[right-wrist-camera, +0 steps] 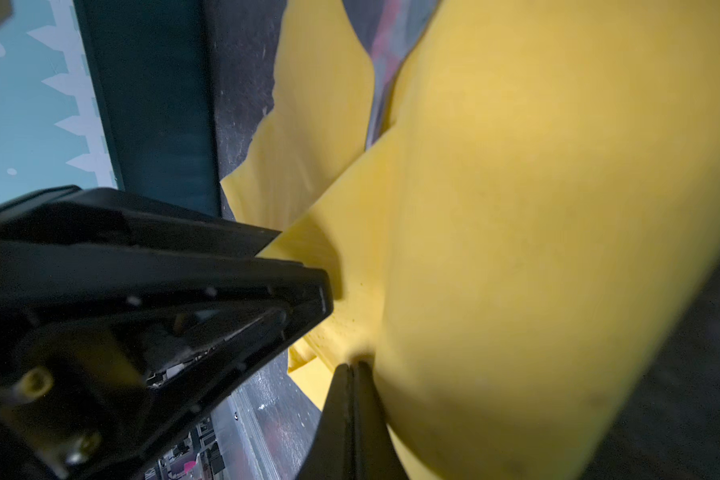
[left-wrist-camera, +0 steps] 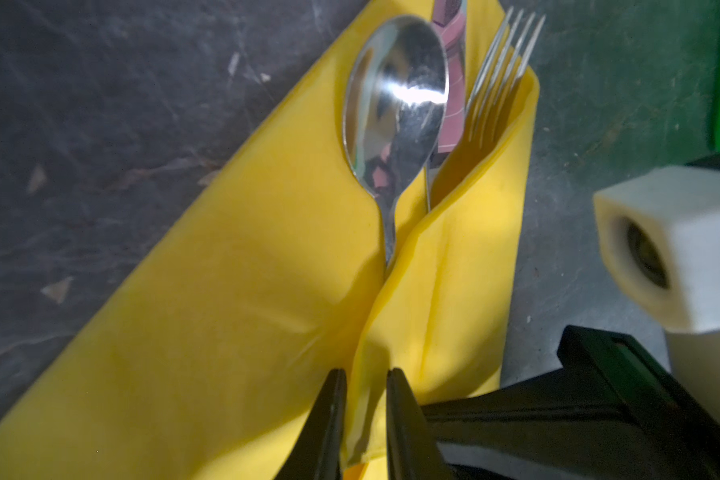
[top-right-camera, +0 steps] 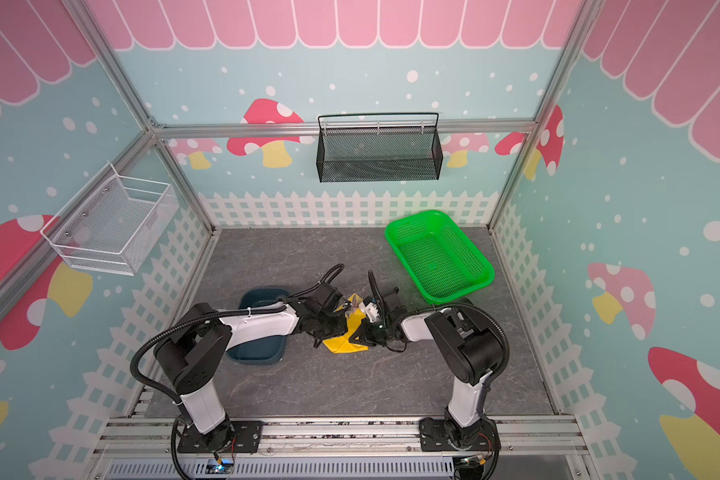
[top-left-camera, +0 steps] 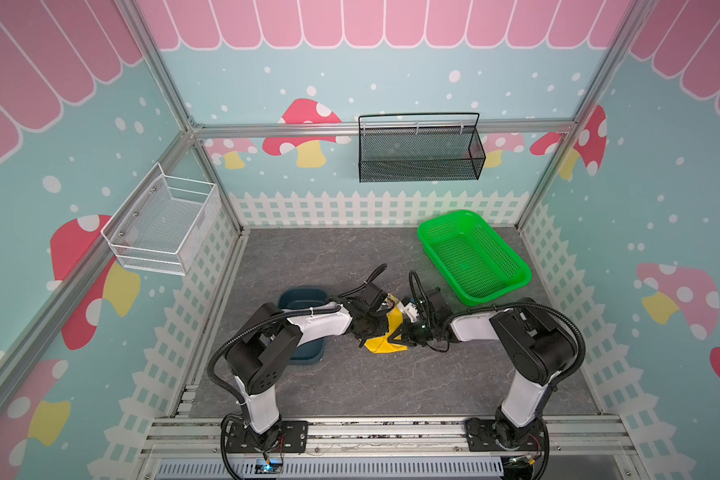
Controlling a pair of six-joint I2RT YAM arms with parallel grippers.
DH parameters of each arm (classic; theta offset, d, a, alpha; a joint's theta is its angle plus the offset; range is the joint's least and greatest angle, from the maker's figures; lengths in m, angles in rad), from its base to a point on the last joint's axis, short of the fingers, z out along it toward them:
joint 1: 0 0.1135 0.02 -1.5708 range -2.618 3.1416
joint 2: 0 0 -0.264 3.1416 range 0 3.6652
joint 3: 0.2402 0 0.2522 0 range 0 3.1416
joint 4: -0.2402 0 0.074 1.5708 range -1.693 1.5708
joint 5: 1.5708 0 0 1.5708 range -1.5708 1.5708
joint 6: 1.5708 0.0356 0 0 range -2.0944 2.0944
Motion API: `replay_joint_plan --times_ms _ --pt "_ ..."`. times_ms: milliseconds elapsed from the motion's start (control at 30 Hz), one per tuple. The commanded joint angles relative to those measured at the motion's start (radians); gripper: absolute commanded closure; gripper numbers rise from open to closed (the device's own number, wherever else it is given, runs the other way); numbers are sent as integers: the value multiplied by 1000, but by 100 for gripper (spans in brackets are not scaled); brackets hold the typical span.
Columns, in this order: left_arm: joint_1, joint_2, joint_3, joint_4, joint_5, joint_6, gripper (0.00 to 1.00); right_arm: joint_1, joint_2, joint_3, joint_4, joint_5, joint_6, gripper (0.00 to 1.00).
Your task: Place the utensils on the paper napkin and roll it up
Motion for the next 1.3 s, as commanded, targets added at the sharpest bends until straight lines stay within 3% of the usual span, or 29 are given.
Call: replay_joint_plan --times_ms 0,167,467,733,933,1267 --pt "-6 -79 -20 -11 -49 -27 66 10 18 -4 -36 35 -23 100" --pt "3 -175 -72 -35 -125 -65 52 11 20 -5 -37 38 -30 100" --pt "46 -263 -202 -45 -168 -149 45 10 14 -4 -39 43 -34 100" --pt "75 -242 -237 12 -124 -165 46 10 12 -5 -37 43 -35 100" --pt "77 -196 -254 99 -61 -193 53 10 10 -4 -38 44 -35 100" --pt "79 -212 -322 153 -67 -262 52 9 12 -1 -37 43 -37 100"
